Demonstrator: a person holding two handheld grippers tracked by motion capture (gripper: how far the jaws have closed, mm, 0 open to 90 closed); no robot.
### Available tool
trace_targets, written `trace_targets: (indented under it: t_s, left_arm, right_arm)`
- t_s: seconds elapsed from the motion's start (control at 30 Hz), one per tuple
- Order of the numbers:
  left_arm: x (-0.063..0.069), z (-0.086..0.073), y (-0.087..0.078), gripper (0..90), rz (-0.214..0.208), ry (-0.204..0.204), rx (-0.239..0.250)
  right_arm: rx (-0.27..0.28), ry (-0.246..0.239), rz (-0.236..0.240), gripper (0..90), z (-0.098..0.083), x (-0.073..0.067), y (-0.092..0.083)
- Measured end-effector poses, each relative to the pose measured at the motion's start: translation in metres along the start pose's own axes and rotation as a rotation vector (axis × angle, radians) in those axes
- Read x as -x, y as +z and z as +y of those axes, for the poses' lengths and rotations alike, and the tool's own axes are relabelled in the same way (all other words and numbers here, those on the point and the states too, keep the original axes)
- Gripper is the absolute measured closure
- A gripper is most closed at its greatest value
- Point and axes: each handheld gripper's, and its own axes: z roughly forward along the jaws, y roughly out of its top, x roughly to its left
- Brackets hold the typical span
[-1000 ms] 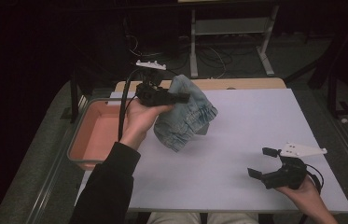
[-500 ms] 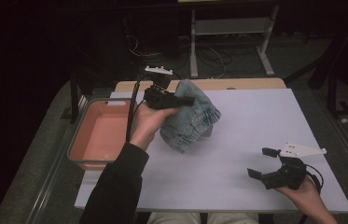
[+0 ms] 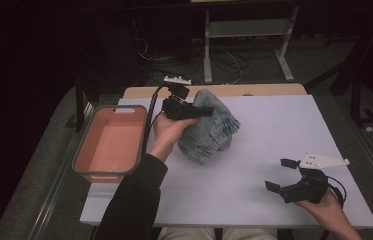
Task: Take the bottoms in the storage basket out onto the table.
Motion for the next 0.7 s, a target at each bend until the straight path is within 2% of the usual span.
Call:
trace_targets:
  t_s: [0.2,0.43,0.7]
  left_arm:
    - [0.001,-0.008,0.017,66.7,0.004,0.008,-0.021]
    - [0.004,-0.017,0.036,65.5,-0.021,0.0,-0.01]
    - [0.012,-0.03,0.059,62.0,-0.04,0.0,-0.034]
  right_arm:
    - [-0.003,-0.003,0.001,0.0,0.0,0.0,0.0]
    - [-0.005,-0.003,0.003,0.0,0.0,0.0,0.001]
    - [-0.007,-0.006,0.003,0.0,0.0,-0.001,0.001]
